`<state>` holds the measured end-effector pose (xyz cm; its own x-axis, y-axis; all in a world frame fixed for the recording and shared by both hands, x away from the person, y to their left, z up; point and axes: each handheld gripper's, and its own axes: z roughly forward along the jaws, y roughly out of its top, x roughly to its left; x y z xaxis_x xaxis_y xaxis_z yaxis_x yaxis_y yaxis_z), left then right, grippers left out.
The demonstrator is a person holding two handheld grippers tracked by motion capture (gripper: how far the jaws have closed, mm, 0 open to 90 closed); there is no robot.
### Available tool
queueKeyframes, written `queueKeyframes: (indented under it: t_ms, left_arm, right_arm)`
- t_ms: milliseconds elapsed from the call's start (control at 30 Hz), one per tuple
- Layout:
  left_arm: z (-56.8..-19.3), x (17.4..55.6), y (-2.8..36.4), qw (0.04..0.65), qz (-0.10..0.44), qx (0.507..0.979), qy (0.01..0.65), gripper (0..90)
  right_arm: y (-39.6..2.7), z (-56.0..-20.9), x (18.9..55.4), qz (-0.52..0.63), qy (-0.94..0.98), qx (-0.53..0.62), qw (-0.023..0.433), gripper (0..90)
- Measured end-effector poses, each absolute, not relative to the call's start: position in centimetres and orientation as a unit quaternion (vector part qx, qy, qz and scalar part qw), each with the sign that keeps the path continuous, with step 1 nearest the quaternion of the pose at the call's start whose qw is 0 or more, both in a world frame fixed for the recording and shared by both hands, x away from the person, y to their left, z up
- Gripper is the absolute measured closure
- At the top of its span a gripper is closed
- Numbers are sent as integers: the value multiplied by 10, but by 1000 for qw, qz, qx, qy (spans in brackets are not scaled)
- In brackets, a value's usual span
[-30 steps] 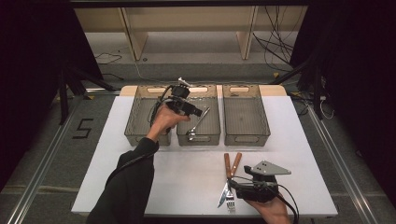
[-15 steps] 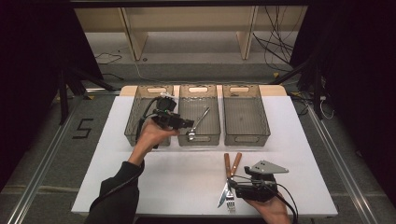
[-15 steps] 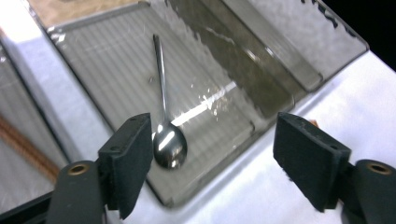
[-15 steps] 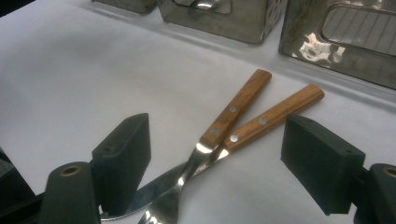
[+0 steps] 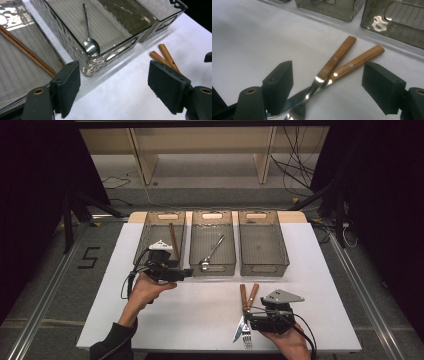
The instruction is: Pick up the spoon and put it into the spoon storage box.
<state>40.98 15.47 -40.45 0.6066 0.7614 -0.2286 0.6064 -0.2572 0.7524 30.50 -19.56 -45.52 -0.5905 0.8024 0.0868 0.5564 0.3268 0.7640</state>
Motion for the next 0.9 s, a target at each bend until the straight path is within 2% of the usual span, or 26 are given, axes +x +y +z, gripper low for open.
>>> queueKeyframes:
  t_ms: [300,900]
  left_arm:
    - [-414,385,158,446,114,793,399,241]
    - [-438,358,174,479,133,774,391,213]
  right_arm:
    - [-187,-453,313,381,808,423,152,258]
    - [-169,-449,333,347,821,432,138,273]
